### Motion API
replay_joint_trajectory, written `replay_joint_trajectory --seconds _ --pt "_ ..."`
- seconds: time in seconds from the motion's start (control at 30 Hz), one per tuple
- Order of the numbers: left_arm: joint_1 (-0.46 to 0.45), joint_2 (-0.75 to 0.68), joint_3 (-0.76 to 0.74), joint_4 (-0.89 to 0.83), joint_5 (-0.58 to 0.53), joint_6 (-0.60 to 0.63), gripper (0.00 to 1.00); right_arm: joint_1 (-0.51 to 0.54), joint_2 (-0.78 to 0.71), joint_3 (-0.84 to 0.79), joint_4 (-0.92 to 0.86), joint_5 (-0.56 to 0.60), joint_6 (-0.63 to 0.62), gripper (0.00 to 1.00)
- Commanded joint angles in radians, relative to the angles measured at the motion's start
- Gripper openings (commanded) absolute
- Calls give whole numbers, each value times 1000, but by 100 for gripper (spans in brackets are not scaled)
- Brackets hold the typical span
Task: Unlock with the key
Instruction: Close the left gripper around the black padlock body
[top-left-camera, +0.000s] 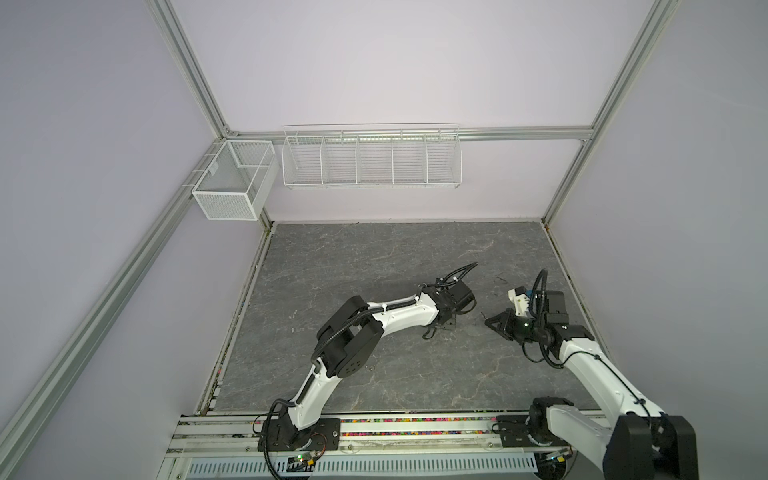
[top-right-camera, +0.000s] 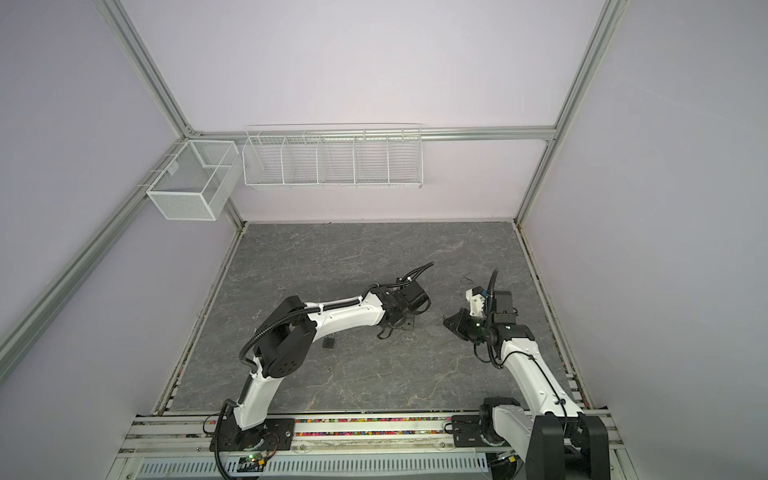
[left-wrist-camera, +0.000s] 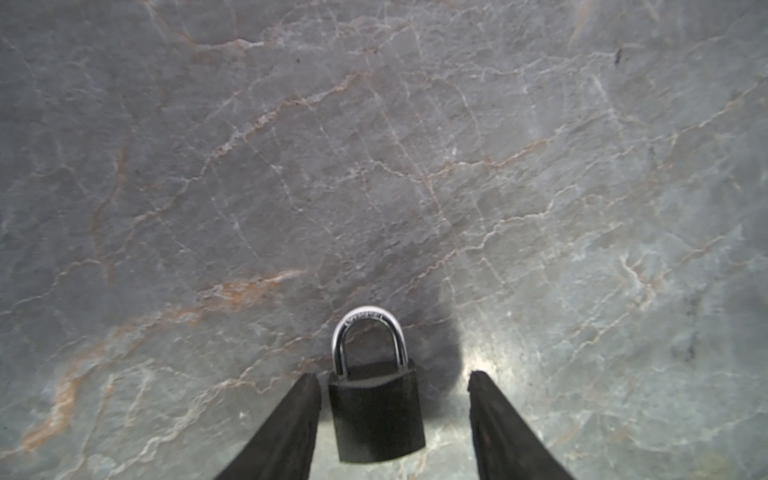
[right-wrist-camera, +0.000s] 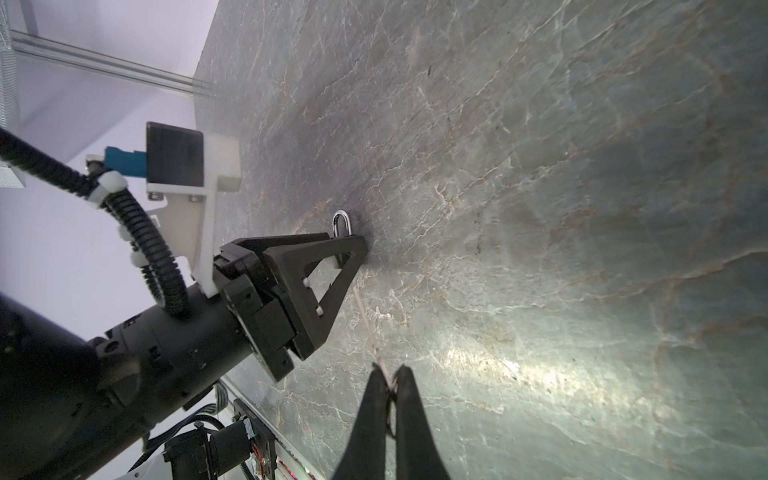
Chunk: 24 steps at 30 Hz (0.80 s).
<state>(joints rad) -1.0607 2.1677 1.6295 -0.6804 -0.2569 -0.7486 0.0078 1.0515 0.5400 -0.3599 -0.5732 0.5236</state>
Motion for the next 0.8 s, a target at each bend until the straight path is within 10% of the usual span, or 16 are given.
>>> replay_joint_trajectory --seconds 0.0,0.77 --pt "-2 -11 -22 0 -9 -16 57 -5 13 -23 31 -29 -2 6" --pt "2 29 17 -96 7 30 49 -5 8 -32 43 -37 13 6"
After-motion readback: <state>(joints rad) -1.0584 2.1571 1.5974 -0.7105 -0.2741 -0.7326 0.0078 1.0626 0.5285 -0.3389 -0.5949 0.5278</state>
